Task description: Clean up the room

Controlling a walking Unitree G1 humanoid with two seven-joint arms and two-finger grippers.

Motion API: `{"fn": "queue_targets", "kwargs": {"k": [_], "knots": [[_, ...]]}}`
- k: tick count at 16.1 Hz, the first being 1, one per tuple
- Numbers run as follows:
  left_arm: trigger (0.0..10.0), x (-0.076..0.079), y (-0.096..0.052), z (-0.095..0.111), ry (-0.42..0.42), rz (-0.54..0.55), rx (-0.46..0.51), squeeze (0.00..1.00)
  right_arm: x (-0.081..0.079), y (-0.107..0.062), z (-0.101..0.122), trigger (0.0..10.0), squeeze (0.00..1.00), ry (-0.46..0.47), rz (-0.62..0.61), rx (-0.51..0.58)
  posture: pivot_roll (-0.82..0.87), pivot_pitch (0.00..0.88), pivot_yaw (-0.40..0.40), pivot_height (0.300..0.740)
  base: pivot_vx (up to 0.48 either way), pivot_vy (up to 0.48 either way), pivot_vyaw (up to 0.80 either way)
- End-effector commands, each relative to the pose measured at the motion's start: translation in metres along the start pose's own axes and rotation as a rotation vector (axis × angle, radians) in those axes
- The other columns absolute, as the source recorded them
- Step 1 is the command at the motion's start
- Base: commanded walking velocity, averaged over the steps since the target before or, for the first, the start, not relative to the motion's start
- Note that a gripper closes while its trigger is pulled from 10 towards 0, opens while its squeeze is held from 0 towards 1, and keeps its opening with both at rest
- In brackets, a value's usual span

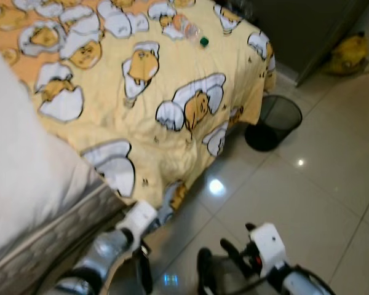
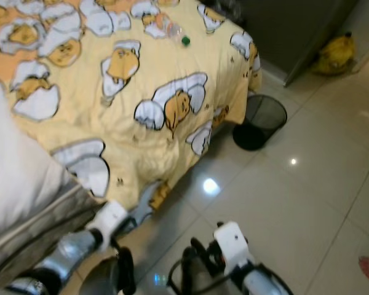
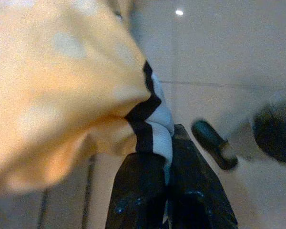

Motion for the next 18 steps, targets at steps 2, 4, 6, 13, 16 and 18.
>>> {"fn": "queue_targets", "kwargs": {"k": [2, 4, 6, 13, 16, 18], "knots": [[10.0, 0.035, 0.010, -0.001, 0.138, -0.148, -0.059, 0.00, -0.007, -0.003, -0.009, 10.0, 0.00, 0.018, 0.020, -0.032, -0.24, 0.194, -0.026, 0.740, 0.000, 0.000, 0.00], [10.0, 0.061, 0.018, 0.004, 0.203, -0.234, -0.070, 0.00, -0.008, -0.001, -0.009, 10.0, 0.00, 0.016, 0.029, -0.033, -0.23, 0.195, -0.027, 0.740, 0.000, 0.000, 0.00], [10.0, 0.070, 0.024, 0.012, 0.156, -0.202, -0.045, 1.00, -0.009, 0.001, -0.008, 10.0, 0.00, 0.015, 0.032, -0.033, -0.24, 0.194, -0.025, 0.740, 0.000, 0.000, 0.00], [10.0, -0.013, 0.001, 0.053, -0.277, 0.316, 0.328, 1.00, 0.012, 0.012, 0.016, 10.0, 0.00, 0.004, -0.088, 0.065, -0.20, 0.142, -0.004, 0.740, 0.000, 0.000, 0.00], [10.0, -0.064, -0.053, 0.108, -0.410, 0.602, 0.676, 1.00, 0.062, 0.013, 0.059, 10.0, 0.00, 0.072, -0.359, 0.246, -0.14, 0.065, 0.008, 0.740, 0.000, 0.000, 0.00], [10.0, -0.075, -0.065, 0.126, -0.427, 0.647, 0.741, 1.00, 0.072, 0.015, 0.069, 10.0, 0.00, 0.095, -0.400, 0.284, -0.13, 0.028, 0.013, 0.740, 0.000, 0.000, 0.00]]}}
Point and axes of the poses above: a point about 5 cm out from each wrist's last joint towards the gripper, its own y axis pointing out of the wrist towards the gripper, its own z axis along the axis of the wrist's last joint, x = y × z, the point moved 4 cm from there along y, pointing out of the wrist towards the gripper, and after that the axes turned 4 degrees about -y, right-handed, at the moved point
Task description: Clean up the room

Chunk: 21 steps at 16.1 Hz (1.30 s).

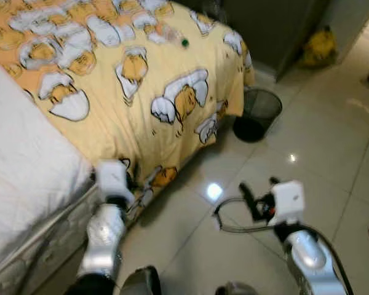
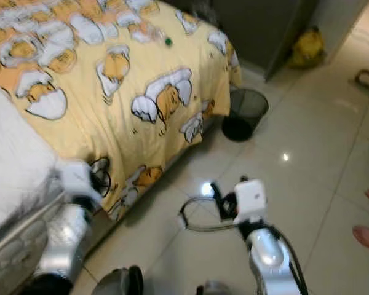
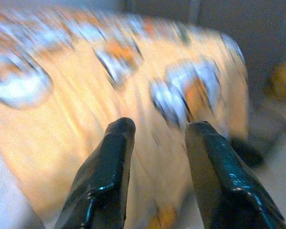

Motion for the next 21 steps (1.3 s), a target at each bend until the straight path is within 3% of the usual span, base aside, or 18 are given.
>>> {"fn": "queue_targets", "kwargs": {"k": [1, 4, 6, 7, 8, 13, 21], "knots": [[10.0, 0.000, 0.008, 0.006, -0.049, 0.042, -0.012, 1.00, 0.006, 0.006, 0.007, 10.0, 0.00, 0.027, -0.035, 0.030, -0.12, 0.001, 0.017, 0.740, 0.000, 0.000, 0.00], [10.0, -0.004, 0.022, 0.012, -0.110, 0.066, -0.042, 1.00, 0.008, 0.035, 0.022, 10.0, 0.00, 0.053, -0.068, 0.086, -0.13, 0.000, 0.039, 0.740, 0.000, -0.121, 0.00], [10.0, 0.001, 0.027, 0.012, -0.123, 0.044, -0.069, 1.00, 0.000, 0.045, 0.031, 10.0, 0.00, 0.062, -0.036, 0.113, -0.13, 0.000, 0.046, 0.740, 0.000, -0.480, 0.35], [10.0, 0.003, 0.031, 0.014, -0.099, 0.040, -0.068, 0.27, -0.001, 0.048, 0.031, 10.0, 0.00, 0.058, -0.035, 0.113, -0.13, 0.000, 0.048, 0.740, 0.000, -0.480, 0.69], [10.0, 0.005, 0.034, 0.017, -0.092, 0.048, -0.065, 0.00, -0.001, 0.050, 0.030, 10.0, 0.00, 0.061, -0.041, 0.112, -0.13, 0.000, 0.051, 0.740, 0.000, -0.469, 0.64], [10.0, -0.008, 0.043, 0.003, -0.069, 0.166, -0.161, 0.00, 0.001, 0.054, 0.025, 10.0, 0.00, 0.059, -0.047, 0.109, -0.15, 0.000, 0.059, 0.740, 0.000, -0.440, 0.61], [10.0, 0.004, 0.046, -0.011, -0.059, 0.153, -0.230, 0.00, -0.002, 0.055, 0.015, 10.0, 0.00, 0.064, -0.041, 0.085, -0.15, 0.000, 0.077, 0.740, 0.225, -0.404, 0.53]]}}
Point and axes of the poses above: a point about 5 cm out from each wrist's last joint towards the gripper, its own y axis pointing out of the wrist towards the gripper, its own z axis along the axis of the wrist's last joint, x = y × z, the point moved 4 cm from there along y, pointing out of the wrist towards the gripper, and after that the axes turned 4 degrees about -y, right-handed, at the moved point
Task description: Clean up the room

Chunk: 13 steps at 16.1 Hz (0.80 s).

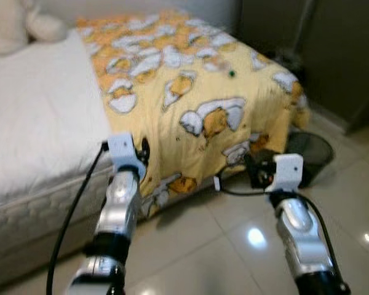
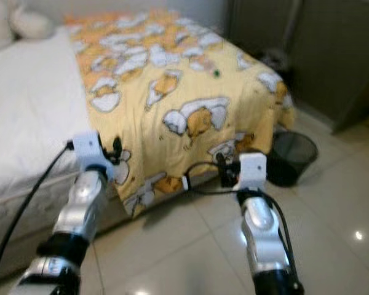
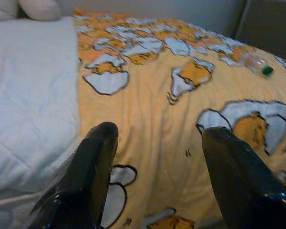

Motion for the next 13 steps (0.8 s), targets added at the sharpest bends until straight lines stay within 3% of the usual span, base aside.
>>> {"fn": "queue_targets", "kwargs": {"k": [1, 3, 6, 8, 10, 13], "knots": [[10.0, -0.010, -0.001, -0.009, 0.005, 0.041, -0.036, 0.00, -0.008, 0.002, 0.002, 10.0, 0.00, 0.000, 0.031, 0.008, -0.15, 0.000, 0.078, 0.740, 0.262, -0.398, 0.50], [10.0, -0.010, 0.000, -0.009, 0.001, 0.042, -0.039, 0.00, -0.008, 0.003, 0.001, 10.0, 0.00, 0.001, 0.031, 0.005, -0.15, 0.000, 0.077, 0.740, 0.270, -0.394, 0.49], [10.0, -0.008, -0.001, -0.016, 0.042, 0.030, -0.062, 0.00, -0.001, 0.007, -0.008, 10.0, 0.00, -0.007, -0.002, -0.036, -0.14, 0.000, 0.079, 0.740, 0.000, 0.000, 0.00], [10.0, -0.017, -0.004, -0.024, 0.050, 0.045, -0.086, 0.00, 0.000, 0.007, -0.012, 10.0, 0.00, -0.003, -0.005, -0.047, -0.14, 0.000, 0.075, 0.740, 0.000, 0.000, 0.00], [10.0, -0.023, -0.003, -0.027, 0.048, 0.064, -0.093, 0.00, -0.005, 0.007, -0.015, 10.0, 0.00, 0.001, 0.005, -0.054, -0.13, 0.000, 0.066, 0.740, 0.000, 0.000, 0.00], [10.0, -0.017, -0.004, -0.022, 0.069, 0.030, -0.053, 0.00, -0.012, 0.005, -0.020, 10.0, 0.00, 0.002, 0.027, -0.068, -0.11, 0.000, 0.053, 0.740, 0.000, 0.000, 0.00]]}}
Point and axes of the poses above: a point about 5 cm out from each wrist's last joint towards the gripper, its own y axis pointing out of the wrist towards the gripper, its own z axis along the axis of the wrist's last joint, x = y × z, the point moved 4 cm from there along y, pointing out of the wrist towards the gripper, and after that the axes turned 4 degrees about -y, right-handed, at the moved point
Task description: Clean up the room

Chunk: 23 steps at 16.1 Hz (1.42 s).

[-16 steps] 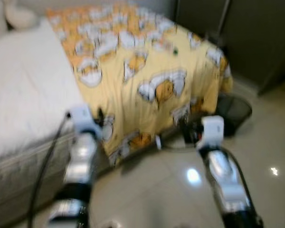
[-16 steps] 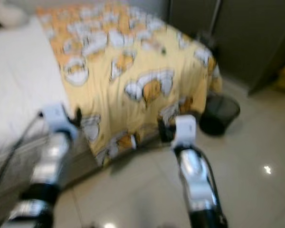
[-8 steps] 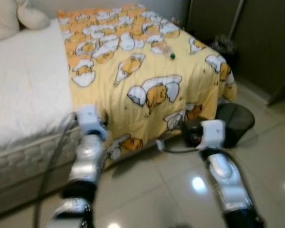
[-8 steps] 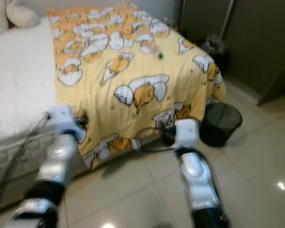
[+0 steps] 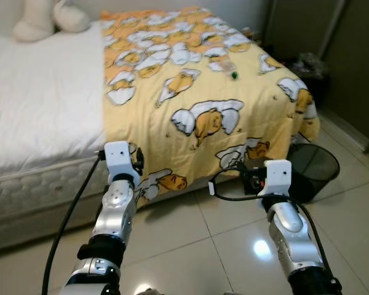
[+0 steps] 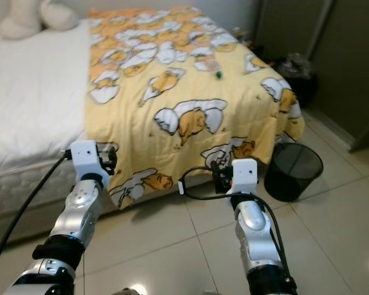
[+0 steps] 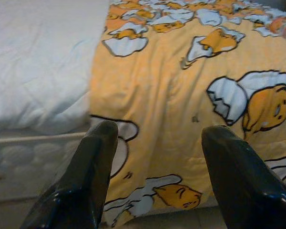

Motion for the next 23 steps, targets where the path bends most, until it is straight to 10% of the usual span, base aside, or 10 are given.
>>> {"fn": "queue_targets", "kwargs": {"k": [1, 2, 3, 9, 20, 21, 22, 23], "knots": [[10.0, 0.007, -0.003, 0.013, 0.035, -0.049, 0.081, 0.00, -0.001, 0.000, 0.004, 10.0, 0.00, -0.043, -0.012, 0.022, -0.12, 0.000, 0.053, 0.740, 0.000, 0.000, 0.00], [10.0, 0.008, -0.004, 0.018, 0.072, -0.052, 0.115, 1.00, 0.004, -0.001, 0.006, 10.0, 0.00, -0.037, -0.040, 0.032, -0.12, 0.000, 0.054, 0.740, 0.000, 0.000, 0.00], [10.0, 0.007, -0.004, 0.026, 0.055, -0.032, 0.152, 1.00, 0.015, -0.002, 0.013, 10.0, 1.00, -0.004, -0.089, 0.072, -0.14, 0.000, 0.059, 0.740, 0.000, 0.000, 0.00], [10.0, 0.023, 0.001, 0.055, -0.034, -0.077, 0.229, 1.00, 0.023, 0.019, 0.061, 10.0, 1.00, -0.023, -0.103, 0.216, -0.15, 0.000, 0.057, 0.740, 0.000, 0.000, 0.00], [10.0, 0.009, 0.010, 0.037, -0.038, -0.007, 0.116, 1.00, 0.009, 0.022, 0.040, 10.0, 1.00, -0.028, -0.046, 0.137, -0.12, 0.000, 0.069, 0.740, 0.000, -0.465, 0.63], [10.0, 0.008, 0.010, 0.033, -0.068, 0.009, 0.093, 0.00, 0.004, 0.022, 0.035, 10.0, 1.00, -0.025, -0.026, 0.117, -0.12, 0.000, 0.068, 0.740, 0.000, 0.000, 0.00], [10.0, 0.007, 0.010, 0.030, -0.075, 0.024, 0.080, 0.00, 0.002, 0.023, 0.032, 10.0, 0.29, -0.022, -0.023, 0.099, -0.12, 0.000, 0.069, 0.740, 0.000, 0.000, 0.00], [10.0, 0.008, 0.010, 0.028, -0.067, 0.021, 0.072, 0.00, 0.001, 0.023, 0.030, 10.0, 0.00, -0.025, -0.023, 0.093, -0.12, 0.000, 0.071, 0.740, 0.000, 0.000, 0.00]]}}
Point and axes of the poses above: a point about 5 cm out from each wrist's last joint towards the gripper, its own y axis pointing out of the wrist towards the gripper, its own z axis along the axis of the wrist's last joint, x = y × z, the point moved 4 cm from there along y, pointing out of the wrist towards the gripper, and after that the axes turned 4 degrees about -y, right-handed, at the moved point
